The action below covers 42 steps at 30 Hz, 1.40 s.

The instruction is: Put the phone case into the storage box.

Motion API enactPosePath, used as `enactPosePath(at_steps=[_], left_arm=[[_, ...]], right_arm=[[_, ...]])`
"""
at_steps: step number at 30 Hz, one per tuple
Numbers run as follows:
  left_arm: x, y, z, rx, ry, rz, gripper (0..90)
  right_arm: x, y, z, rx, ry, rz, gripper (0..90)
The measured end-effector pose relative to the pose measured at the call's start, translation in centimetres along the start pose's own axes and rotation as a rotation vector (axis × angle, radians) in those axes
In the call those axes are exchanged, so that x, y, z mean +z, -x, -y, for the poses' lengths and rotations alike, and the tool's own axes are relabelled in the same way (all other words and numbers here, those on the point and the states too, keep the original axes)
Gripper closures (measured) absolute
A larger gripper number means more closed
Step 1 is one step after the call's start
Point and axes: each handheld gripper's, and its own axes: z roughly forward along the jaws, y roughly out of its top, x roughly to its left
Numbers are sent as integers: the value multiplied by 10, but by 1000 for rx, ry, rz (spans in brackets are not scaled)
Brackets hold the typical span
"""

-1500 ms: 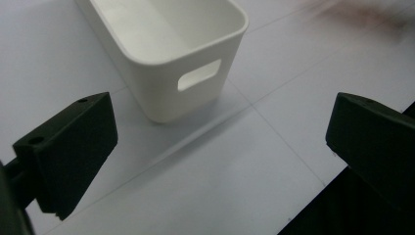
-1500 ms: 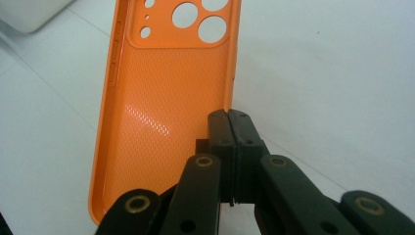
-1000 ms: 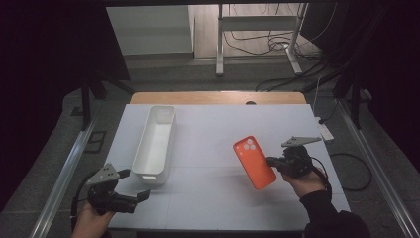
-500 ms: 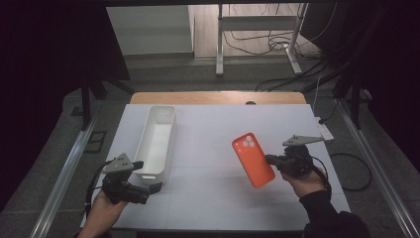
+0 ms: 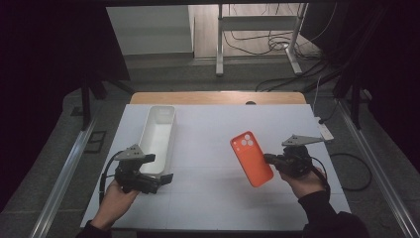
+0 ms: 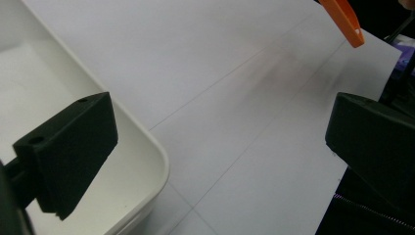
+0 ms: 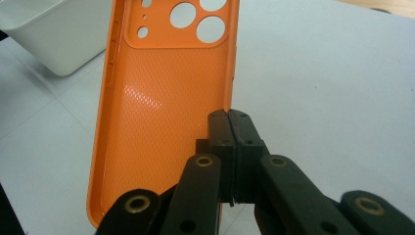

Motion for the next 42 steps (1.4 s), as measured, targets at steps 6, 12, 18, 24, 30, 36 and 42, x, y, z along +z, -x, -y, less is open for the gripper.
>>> enactPosePath(at_steps=[6,12,18,24,30,36,42], left_arm=[[12,0,-9,0,-6,29,0],[21,1,-15,-1,-8,52,0],[28,2,-19,-1,-9,69,0],[38,5,-24,5,-15,87,0],[46,7,-28,8,-18,107,0],[52,8,-31,4,-12,120,0],[57,9,-33,-4,-9,135,0]], right_arm=[[0,-4,-1,-11,6,-3,887],[2,-8,-3,-19,18,-7,887],[4,-12,-5,-30,23,-15,887],[9,-21,-9,-46,28,-25,887],[14,-30,-12,-62,29,-32,887],[20,-37,-15,-69,33,-39,887],[24,-42,-16,-73,34,-42,887]])
